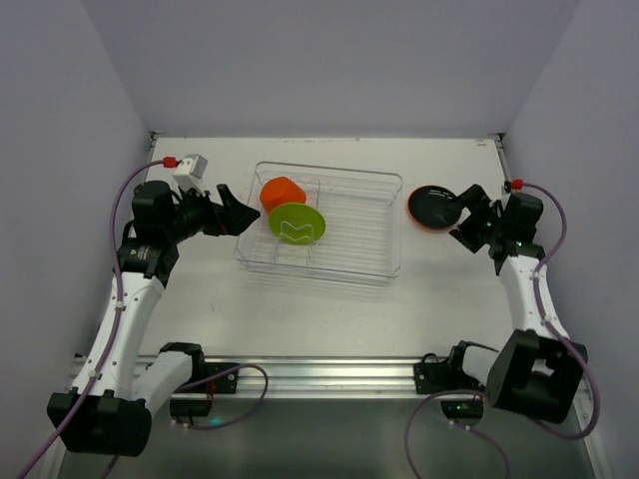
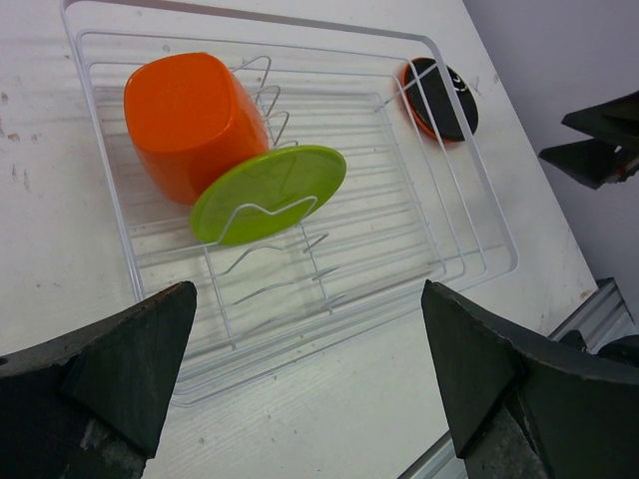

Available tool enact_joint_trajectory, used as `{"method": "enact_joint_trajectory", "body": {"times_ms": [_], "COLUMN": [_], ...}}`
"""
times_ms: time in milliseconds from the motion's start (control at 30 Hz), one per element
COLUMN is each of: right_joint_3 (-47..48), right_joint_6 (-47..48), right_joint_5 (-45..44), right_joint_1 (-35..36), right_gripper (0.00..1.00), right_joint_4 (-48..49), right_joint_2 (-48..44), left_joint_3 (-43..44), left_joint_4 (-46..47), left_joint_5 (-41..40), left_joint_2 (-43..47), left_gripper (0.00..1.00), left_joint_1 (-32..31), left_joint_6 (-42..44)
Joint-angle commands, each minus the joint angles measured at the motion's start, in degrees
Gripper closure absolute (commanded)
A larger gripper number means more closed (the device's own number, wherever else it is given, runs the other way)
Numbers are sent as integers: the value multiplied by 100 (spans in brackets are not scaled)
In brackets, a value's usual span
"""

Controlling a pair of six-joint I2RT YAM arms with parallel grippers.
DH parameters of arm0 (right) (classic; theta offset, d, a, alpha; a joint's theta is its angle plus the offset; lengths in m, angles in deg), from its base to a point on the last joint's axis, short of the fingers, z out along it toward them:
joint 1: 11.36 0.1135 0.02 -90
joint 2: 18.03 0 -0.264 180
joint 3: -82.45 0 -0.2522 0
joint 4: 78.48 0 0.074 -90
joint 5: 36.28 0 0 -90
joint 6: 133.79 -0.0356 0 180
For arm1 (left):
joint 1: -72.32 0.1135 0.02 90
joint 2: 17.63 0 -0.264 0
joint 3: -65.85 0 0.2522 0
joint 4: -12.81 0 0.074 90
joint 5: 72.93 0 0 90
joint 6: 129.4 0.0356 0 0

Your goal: Unload the mixed dishes from the dish rack

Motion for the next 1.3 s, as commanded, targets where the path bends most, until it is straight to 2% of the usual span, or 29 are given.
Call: {"method": "enact_joint_trajectory", "body": {"times_ms": [0, 133, 267, 600, 800, 867, 933, 1067, 1267], "right_joint_3": [-199, -59, 117, 451, 968, 1145, 1216, 1303, 1716], "right_joint_6": [149, 281, 685, 1625, 2627, 2934, 3154, 3541, 4209], "right_joint_5": [318, 555, 267, 108, -770, -1402, -1702, -1721, -1853], "right_joint_1": [257, 609, 1189, 2638, 3736, 4141, 4327, 4635, 4855], "right_gripper": [1, 1, 1, 1, 1, 1, 1, 1, 4], "right_joint_4": [711, 818, 870, 1328, 1187, 1126, 1213, 1590, 1548], "right_joint_2": [-814, -1140, -1211, -684, -157, 107, 335, 642, 1100], "left_joint_3": [20, -6, -32, -15, -6, -6, -6, 29, 29], "left_joint_4": [131, 113, 113, 69, 69, 69, 78, 78, 43], "left_joint_5": [12, -32, -85, -226, -252, -261, -252, -243, -243], "left_joint_2": [58, 67, 110, 225, 190, 172, 155, 163, 163], "left_gripper": [0, 0, 0, 0, 0, 0, 0, 0, 0], "left_joint_1": [-43, -43, -43, -42, -43, -43, -43, -43, -43], "left_joint_6": [14, 14, 5, -4, -13, -21, -48, -30, -13]}}
